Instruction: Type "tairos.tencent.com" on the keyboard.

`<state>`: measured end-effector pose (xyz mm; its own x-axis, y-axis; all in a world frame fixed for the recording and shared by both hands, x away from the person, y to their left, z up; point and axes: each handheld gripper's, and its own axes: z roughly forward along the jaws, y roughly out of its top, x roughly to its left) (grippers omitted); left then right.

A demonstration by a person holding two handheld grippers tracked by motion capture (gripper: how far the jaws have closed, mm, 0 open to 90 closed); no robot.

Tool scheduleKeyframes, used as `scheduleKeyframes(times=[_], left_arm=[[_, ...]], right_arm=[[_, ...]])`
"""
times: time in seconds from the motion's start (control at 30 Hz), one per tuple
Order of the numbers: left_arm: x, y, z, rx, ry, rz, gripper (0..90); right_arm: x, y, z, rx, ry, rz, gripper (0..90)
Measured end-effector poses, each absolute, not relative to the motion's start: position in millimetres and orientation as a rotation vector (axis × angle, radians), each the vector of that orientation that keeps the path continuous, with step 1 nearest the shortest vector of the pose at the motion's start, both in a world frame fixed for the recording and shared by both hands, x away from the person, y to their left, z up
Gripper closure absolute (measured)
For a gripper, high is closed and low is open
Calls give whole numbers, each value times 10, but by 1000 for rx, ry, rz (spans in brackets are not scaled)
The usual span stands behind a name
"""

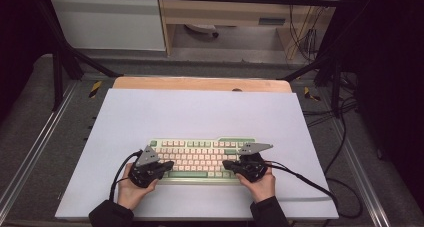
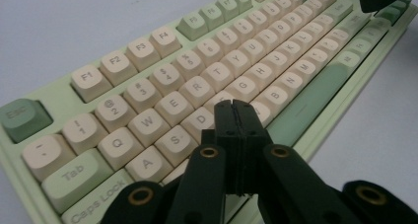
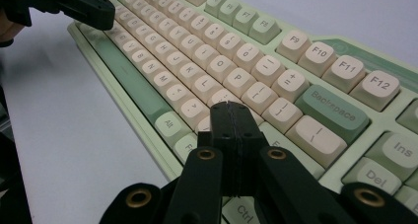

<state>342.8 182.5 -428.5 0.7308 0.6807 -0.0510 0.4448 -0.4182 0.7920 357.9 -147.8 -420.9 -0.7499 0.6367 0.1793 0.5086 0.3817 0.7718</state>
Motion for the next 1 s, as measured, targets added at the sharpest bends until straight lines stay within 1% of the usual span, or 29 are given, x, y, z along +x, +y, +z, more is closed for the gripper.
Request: scheduleKeyframes(times=[0.73,1.0], left_arm=[[3459,1736,-4360,2106,839,352,900],[3427,1785,-4311,2098,829,360,900]], right_arm=[[3583,-1467,-4231,1035,2493,1309,900],[3572,-1469,-4218,1038,2488,1312,900]])
